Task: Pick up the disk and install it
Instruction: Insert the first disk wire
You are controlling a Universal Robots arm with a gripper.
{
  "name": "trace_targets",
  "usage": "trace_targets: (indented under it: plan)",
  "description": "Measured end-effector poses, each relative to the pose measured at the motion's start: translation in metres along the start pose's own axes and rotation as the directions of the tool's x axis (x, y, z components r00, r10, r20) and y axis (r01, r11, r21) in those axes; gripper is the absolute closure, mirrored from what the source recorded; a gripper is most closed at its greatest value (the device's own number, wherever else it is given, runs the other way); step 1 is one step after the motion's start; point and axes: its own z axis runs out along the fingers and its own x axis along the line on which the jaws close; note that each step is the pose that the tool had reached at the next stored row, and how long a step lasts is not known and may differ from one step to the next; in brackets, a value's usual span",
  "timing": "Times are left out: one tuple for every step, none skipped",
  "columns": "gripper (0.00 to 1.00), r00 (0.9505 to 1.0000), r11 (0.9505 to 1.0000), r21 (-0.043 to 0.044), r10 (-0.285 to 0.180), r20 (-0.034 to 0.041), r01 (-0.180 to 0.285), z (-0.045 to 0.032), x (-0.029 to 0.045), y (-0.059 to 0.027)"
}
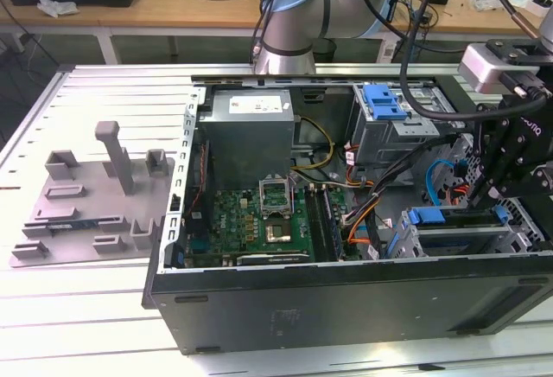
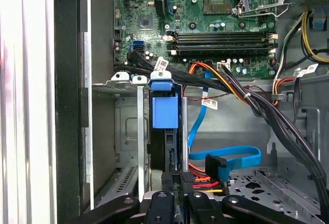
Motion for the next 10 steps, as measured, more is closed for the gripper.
trace_targets:
  plan:
    - [0.83,1.0,1.0,0.0,0.0,0.0,0.0,0.0,0.0,0.0]
    - [0.83,1.0,1.0,0.0,0.0,0.0,0.0,0.0001,0.0,0.0]
    - [0.83,1.0,1.0,0.0,0.0,0.0,0.0,0.0002,0.0,0.0]
    - [0.83,1.0,1.0,-0.0001,0.0,0.0,0.0,0.0002,0.0,0.0]
    - [0.83,1.0,1.0,0.0,0.001,0.0001,-0.001,0.0004,-0.0001,0.0001]
    - [0.83,1.0,1.0,-0.0001,0.001,0.0001,-0.001,0.0007,0.0,0.0005]
    - [0.83,1.0,1.0,-0.0001,0.002,0.0,-0.002,0.0007,0.0,0.0005]
    - [0.83,1.0,1.0,-0.0001,0.002,0.0,-0.002,0.0007,0.0,0.0006]
    - [0.83,1.0,1.0,-0.0001,0.003,0.0003,-0.003,0.0008,-0.0001,0.0006]
    - [0.83,1.0,1.0,-0.0001,0.003,0.0003,-0.003,0.0008,-0.0002,0.0006]
